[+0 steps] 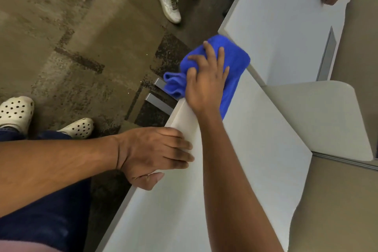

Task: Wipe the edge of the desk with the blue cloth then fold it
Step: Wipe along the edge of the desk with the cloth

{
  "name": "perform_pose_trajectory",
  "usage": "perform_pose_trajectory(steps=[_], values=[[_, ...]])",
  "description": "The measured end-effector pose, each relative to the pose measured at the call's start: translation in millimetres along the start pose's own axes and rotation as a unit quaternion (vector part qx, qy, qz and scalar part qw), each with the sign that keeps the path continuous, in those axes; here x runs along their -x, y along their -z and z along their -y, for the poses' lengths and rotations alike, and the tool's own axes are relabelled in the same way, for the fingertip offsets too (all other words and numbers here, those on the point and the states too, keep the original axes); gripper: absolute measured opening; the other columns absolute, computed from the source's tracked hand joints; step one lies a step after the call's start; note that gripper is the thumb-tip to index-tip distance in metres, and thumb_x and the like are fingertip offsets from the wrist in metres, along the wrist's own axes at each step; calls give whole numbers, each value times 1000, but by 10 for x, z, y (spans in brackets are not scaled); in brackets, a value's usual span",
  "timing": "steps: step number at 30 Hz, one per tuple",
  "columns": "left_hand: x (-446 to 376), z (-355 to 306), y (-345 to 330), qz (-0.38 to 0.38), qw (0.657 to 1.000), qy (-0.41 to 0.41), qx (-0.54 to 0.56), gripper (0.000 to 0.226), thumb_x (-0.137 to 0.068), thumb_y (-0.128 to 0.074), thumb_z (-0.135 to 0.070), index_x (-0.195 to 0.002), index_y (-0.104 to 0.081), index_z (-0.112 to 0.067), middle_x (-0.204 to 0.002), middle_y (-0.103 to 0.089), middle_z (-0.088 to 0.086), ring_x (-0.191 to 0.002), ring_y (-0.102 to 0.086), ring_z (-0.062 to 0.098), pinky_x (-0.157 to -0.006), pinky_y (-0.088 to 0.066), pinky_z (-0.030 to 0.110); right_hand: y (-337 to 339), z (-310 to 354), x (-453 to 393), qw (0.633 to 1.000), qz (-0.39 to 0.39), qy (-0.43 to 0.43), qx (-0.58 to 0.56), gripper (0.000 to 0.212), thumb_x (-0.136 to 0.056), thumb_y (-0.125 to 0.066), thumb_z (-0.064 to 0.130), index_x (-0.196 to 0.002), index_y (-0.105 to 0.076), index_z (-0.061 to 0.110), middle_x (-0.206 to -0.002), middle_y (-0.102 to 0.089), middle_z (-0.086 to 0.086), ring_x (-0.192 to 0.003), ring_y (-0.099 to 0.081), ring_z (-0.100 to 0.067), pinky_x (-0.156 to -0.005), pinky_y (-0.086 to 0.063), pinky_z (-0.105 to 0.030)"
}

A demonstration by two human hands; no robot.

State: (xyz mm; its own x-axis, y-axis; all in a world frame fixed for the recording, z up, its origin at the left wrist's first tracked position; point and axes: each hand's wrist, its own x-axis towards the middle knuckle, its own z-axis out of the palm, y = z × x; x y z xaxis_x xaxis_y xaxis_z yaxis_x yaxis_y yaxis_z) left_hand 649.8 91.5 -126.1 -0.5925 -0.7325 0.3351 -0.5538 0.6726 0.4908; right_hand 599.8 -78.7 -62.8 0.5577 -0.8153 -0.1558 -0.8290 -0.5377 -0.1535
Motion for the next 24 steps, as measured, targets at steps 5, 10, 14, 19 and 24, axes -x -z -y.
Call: perform_pose_trajectory(steps=[5, 10, 14, 19, 24], values=[[-4, -9, -32, 18, 1000, 7, -6, 65, -88, -39, -36, -145, -60, -14, -153, -58, 8, -149, -45, 28, -125, -27, 49, -122, 137, 553, 999, 13, -47, -8, 67, -98, -50, 28, -162, -33, 30, -178, -1, 9, -165, 8, -22, -131, 3, -58], [2, 10, 20, -12, 1000, -10, -1, 60, -81, -43, -35, -129, -74, -15, -141, -69, 4, -137, -59, 26, -118, -43, 47, -43, 83, 61, 996, 21, -76, 34, 78, -96, -57, 32, -166, -22, 31, -178, 4, 8, -165, 6, -24, -129, -1, -60], [5, -5, 35, -6, 1000, -9, -10, 61, -76, -45, -36, -125, -76, -17, -139, -70, 1, -134, -60, 22, -122, -36, 41, 94, -108, -395, 998, 19, -61, 22, 63, -98, -54, 32, -159, -38, 32, -176, -10, 7, -164, -6, -25, -129, -7, -60], [30, -20, 26, -3, 1000, 5, -1, 61, -79, -44, -34, -129, -74, -16, -141, -68, 2, -138, -57, 23, -127, -27, 40, 107, -322, -469, 998, -52, -35, -28, 55, -102, -46, 48, -154, -47, 32, -166, -41, 4, -154, -34, -21, -127, -24, -50], [29, -31, 20, -25, 999, 5, 27, 60, -78, -43, -29, -126, -75, -13, -138, -70, 5, -136, -59, 26, -123, -36, 43, 224, -692, -295, 964, -116, -222, -95, 59, -103, -45, 60, -151, -53, 26, -151, -58, 3, -143, -48, -22, -122, -35, -50]])
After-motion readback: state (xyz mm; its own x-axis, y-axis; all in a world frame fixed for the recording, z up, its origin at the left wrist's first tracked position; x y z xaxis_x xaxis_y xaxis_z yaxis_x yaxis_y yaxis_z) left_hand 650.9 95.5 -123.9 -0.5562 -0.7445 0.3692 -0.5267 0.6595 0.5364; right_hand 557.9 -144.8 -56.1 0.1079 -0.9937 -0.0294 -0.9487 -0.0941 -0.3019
